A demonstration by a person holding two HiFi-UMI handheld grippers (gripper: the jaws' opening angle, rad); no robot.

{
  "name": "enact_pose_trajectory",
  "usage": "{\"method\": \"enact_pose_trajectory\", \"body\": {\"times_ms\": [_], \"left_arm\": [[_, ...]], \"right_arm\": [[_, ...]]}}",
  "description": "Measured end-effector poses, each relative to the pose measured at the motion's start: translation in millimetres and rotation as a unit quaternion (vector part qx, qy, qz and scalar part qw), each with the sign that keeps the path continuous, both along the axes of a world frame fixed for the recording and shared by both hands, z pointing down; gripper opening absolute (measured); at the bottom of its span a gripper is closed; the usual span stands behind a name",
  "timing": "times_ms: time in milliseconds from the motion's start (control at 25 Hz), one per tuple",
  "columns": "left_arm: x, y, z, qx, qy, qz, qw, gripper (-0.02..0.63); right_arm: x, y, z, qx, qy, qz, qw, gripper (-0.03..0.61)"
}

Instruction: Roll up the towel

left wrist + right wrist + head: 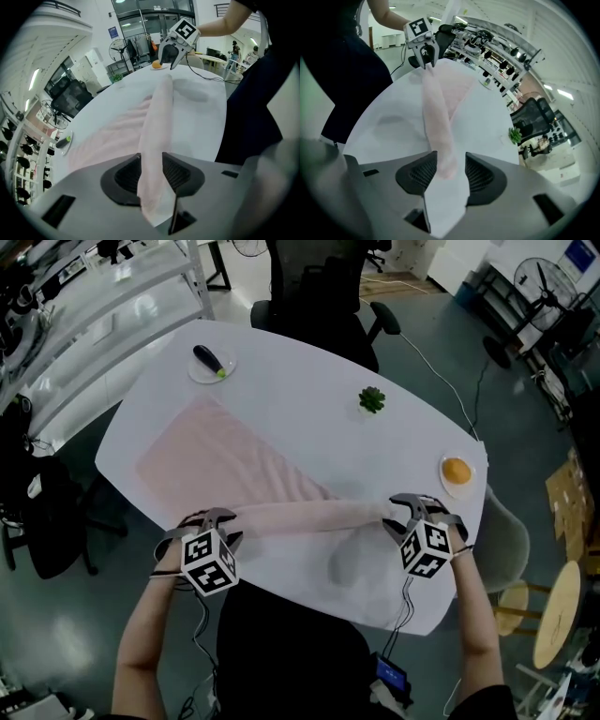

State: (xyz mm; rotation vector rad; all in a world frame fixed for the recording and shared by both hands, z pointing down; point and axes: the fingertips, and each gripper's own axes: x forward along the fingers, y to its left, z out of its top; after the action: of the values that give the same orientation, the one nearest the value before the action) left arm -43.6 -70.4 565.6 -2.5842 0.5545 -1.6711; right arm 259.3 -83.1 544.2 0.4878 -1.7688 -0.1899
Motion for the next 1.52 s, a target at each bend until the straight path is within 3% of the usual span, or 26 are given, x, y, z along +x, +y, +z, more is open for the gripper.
{"method": "enact_pose_trajectory", "body": {"times_ms": [280, 400, 480, 520, 560, 840, 1040, 1280, 1520], "left_arm": [[9, 17, 45, 0.007, -0.046, 0.016, 0.9988, 0.161], [5, 17, 55, 0.014, -0.064, 0.023, 0.9976, 0.146], [4, 15, 55, 0.014, -0.063, 0.017, 0.9978, 0.126], [3, 12, 53, 0.02, -0.065, 0.014, 0.9976, 0.053], [1, 9, 50, 0.026, -0.068, 0.015, 0.9972, 0.04], [-2, 3, 20, 0.057, -0.072, 0.03, 0.9953, 0.035], [0, 27, 6, 0.066, -0.07, 0.041, 0.9945, 0.034], [8, 75, 12, 0.047, -0.065, 0.054, 0.9953, 0.034], [13, 115, 34, 0.021, -0.071, 0.073, 0.9946, 0.034]], "right_arm": [[-22, 25, 53, -0.002, 0.033, -0.038, 0.999, 0.198], [-24, 22, 67, 0.017, 0.061, -0.055, 0.996, 0.158], [-24, 21, 71, 0.032, 0.078, -0.07, 0.994, 0.091], [-23, 20, 70, 0.038, 0.083, -0.074, 0.993, 0.064], [-23, 19, 67, 0.042, 0.086, -0.077, 0.992, 0.06], [-16, 7, 31, 0.088, 0.095, -0.083, 0.988, 0.037], [-14, 21, 13, 0.117, 0.105, -0.1, 0.983, 0.035], [-3, 70, 25, 0.116, 0.138, -0.131, 0.975, 0.035], [0, 126, 49, 0.074, 0.144, -0.148, 0.976, 0.035]]}}
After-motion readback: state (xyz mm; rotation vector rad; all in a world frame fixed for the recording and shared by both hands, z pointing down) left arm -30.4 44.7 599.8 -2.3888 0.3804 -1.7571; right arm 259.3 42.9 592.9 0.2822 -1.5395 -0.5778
